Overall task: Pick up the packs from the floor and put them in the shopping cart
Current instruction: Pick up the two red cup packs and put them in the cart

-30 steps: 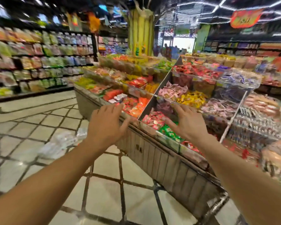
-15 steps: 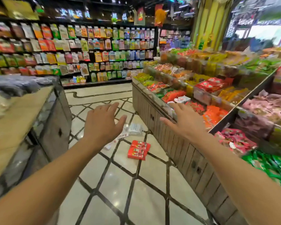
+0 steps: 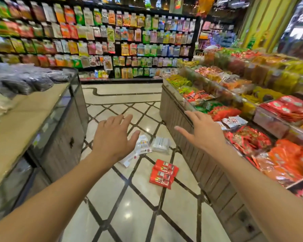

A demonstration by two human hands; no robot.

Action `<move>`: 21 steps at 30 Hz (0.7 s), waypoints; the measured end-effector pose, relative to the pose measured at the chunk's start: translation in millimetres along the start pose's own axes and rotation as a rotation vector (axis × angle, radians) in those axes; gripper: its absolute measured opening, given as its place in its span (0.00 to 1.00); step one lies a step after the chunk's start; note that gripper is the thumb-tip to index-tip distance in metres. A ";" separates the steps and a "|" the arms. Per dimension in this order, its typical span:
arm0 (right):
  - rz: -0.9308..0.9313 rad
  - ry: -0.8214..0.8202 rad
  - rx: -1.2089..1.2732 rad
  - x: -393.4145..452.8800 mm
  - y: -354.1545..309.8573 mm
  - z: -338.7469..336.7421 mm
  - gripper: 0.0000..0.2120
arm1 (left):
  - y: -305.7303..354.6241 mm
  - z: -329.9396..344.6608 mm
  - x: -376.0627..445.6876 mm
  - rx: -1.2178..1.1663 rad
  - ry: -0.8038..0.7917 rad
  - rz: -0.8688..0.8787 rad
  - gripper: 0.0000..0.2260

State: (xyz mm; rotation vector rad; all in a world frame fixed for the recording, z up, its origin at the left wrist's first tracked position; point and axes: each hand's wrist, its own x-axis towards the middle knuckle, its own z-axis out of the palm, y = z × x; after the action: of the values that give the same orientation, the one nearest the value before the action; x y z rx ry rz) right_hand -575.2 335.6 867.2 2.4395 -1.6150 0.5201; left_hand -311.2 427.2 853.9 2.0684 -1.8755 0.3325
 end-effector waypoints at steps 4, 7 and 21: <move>0.047 -0.017 -0.007 73.1 1.3 42.9 0.42 | -40.3 47.1 84.9 -0.053 -0.015 0.031 0.34; 0.102 -0.040 -0.016 123.8 1.6 67.9 0.41 | -65.2 75.5 148.4 -0.077 -0.035 0.041 0.33; 0.240 -0.073 -0.065 303.8 78.4 191.4 0.45 | -67.9 220.2 390.0 -0.071 -0.176 0.198 0.35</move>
State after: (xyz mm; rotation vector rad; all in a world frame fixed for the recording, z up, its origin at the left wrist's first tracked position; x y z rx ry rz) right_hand -502.8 -18.6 801.0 2.2565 -1.9369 0.4082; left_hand -212.4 -11.1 796.1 1.9246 -2.1691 0.1319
